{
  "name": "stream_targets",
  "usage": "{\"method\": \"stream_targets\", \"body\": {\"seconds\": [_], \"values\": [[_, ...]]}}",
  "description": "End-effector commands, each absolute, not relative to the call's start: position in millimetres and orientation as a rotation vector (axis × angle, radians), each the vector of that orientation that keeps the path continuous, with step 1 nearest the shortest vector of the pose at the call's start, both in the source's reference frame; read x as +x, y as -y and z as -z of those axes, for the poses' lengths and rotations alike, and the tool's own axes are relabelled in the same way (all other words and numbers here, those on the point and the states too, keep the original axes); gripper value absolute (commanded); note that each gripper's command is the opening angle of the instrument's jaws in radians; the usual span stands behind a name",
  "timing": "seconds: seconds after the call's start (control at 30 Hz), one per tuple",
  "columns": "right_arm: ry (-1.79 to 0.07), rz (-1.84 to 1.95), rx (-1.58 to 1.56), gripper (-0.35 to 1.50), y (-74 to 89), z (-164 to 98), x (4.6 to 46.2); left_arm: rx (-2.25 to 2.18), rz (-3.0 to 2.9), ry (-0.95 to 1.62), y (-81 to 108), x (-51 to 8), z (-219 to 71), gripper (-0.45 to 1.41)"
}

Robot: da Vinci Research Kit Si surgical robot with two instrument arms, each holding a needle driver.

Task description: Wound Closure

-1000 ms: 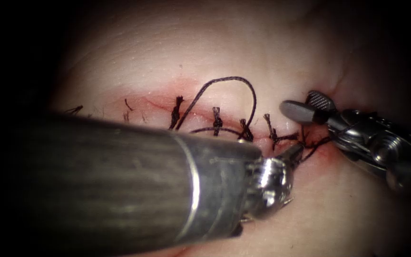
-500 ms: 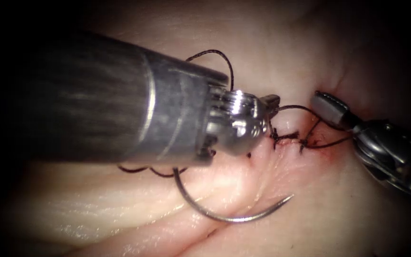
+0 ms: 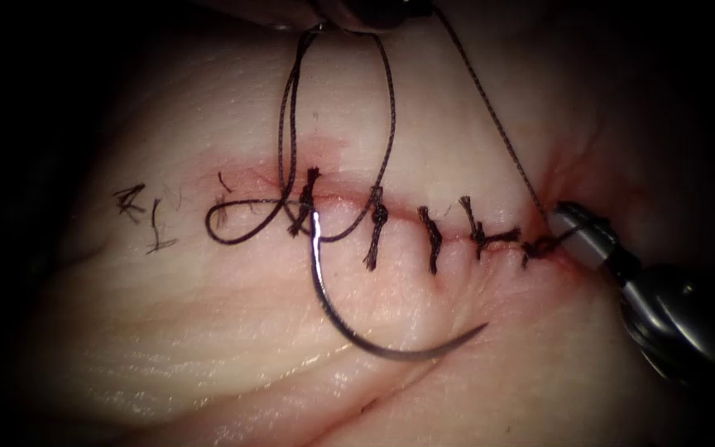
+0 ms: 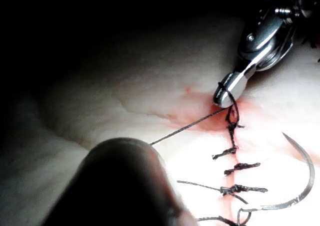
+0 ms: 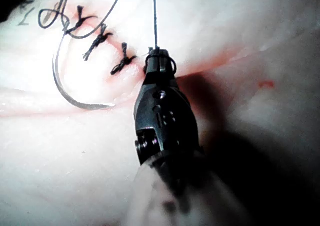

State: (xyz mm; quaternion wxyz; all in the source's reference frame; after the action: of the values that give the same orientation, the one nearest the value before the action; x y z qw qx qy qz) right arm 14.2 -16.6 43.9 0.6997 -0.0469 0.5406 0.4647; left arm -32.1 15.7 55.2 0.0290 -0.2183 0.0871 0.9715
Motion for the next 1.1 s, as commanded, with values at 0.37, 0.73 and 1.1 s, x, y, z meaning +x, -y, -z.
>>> {"method": "stream_targets", "body": {"seconds": [0.37,0.73,1.1], "values": [[-1.199,-0.958,-0.11,-0.35,19.1,-45.1,14.1,-0.663,-2.91,-0.263,-20.7,-29.1,-61.1,-0.45],[-1.189,-0.921,-0.143,-0.35,22.9,-45.6,11.6,-0.604,-2.905,-0.295,-24.1,-26.8,-62.6,-0.45],[-1.184,-0.914,-0.14,-0.35,23.6,-45.4,11.6,-0.505,-2.86,-0.432,-26.4,-22.8,-61.7,-0.45]]}}
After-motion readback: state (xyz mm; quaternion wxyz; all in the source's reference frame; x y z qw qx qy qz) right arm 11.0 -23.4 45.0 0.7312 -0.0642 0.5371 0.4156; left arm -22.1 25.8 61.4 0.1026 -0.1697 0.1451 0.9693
